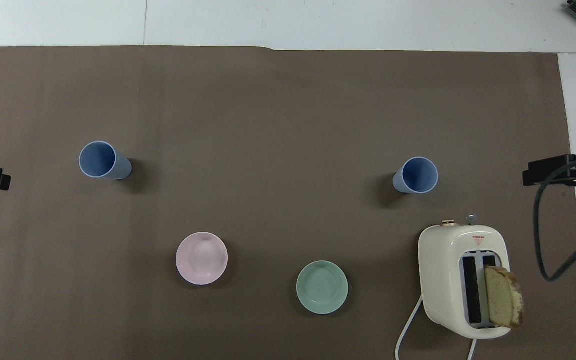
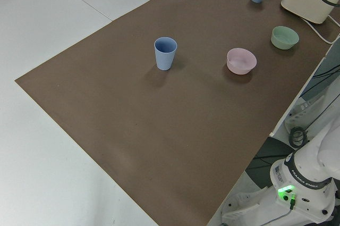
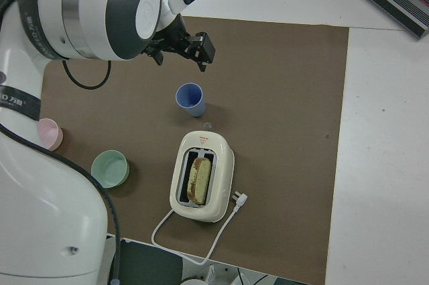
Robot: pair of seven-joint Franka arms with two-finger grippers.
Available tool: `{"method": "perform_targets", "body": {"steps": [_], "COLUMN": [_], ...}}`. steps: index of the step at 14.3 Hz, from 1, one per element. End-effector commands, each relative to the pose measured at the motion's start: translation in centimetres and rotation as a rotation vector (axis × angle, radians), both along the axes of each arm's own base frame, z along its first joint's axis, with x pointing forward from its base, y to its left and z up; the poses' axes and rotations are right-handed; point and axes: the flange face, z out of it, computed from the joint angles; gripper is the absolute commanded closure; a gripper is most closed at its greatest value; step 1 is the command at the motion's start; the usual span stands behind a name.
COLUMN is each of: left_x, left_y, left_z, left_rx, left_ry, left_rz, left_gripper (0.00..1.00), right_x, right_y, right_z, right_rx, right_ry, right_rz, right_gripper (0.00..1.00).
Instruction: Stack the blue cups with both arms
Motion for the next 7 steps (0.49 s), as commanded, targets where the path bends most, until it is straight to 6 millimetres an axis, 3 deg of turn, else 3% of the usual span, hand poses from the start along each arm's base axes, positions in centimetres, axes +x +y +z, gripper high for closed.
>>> {"method": "perform_targets", "body": {"steps": [1,4,7], "left_x": [-0.54,-0.51,-0.57], "left_y": [0.24,-0.43,0.20], "left_z": [0.38,0.43,0.38], "left_rx": [-0.005,-0.008,-0.008], "left_ry": [0.001,0.001,0.007], "left_rz": [0.010,0.007,0.019], "left_gripper": [0.00,0.00,0.00], "right_x": [-0.18,-0.18,-0.18], "right_y": [-0.16,-0.16,-0.16], "right_z": [0.03,0.03,0.03], "right_rx": [0.017,0.017,0.017], "right_ry": [-0.001,-0.001,-0.001], "right_rz": [-0.008,-0.008,-0.008], "right_gripper": [0.00,0.00,0.00]}}
